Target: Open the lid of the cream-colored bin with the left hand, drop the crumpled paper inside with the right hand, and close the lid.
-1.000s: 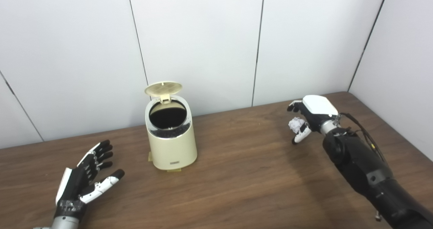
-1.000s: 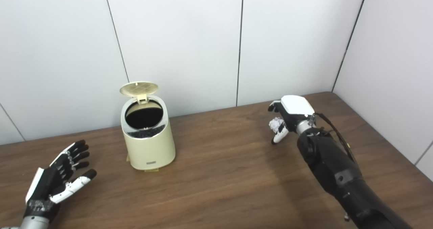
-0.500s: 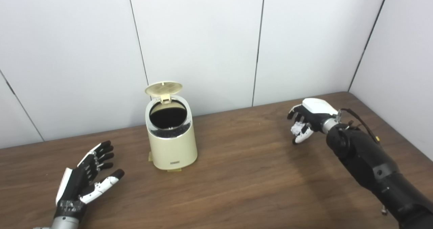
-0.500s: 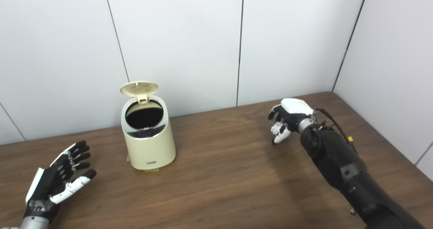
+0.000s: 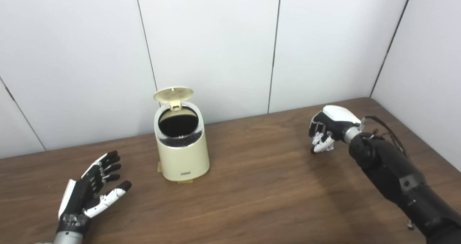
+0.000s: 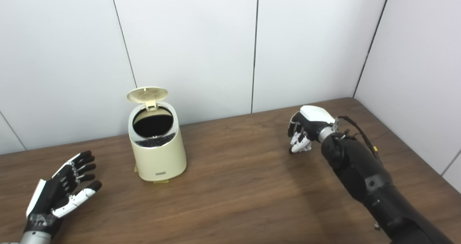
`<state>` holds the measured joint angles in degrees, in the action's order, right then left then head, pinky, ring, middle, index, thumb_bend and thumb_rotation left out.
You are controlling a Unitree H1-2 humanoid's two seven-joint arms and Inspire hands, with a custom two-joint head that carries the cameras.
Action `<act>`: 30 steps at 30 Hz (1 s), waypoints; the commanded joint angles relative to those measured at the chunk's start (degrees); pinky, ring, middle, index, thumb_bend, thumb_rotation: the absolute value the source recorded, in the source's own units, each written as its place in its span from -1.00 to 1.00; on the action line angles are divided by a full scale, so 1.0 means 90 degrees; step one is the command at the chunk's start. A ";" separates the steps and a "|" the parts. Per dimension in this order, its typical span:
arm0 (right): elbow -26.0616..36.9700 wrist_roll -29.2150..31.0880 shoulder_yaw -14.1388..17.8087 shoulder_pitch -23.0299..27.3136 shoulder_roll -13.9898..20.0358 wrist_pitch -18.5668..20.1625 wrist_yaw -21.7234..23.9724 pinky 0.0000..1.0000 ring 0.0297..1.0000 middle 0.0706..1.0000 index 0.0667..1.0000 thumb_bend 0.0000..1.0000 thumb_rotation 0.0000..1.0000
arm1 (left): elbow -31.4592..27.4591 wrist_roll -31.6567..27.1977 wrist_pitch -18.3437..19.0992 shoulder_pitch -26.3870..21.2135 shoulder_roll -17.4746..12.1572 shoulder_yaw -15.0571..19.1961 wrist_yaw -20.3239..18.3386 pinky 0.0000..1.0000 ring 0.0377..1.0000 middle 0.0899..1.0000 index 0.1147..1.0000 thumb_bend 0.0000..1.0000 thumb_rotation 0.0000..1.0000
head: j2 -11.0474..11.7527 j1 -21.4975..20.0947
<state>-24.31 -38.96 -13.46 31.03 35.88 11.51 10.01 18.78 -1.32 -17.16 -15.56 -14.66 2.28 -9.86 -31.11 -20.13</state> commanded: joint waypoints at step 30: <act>0.3391 -0.0419 -0.0071 0.0577 -0.0374 -0.0001 0.0968 -0.14 -0.22 -0.08 -0.07 0.04 -1.00 | 0.0358 0.0189 -0.0417 -0.0182 0.0071 -0.0176 0.0026 0.49 0.63 0.69 0.74 0.55 -0.36 | 0.0092 0.0368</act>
<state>4.17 -42.25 -14.83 32.91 32.47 11.49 18.75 20.78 0.76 -19.28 -16.99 -14.62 1.00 -9.76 -30.23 -16.88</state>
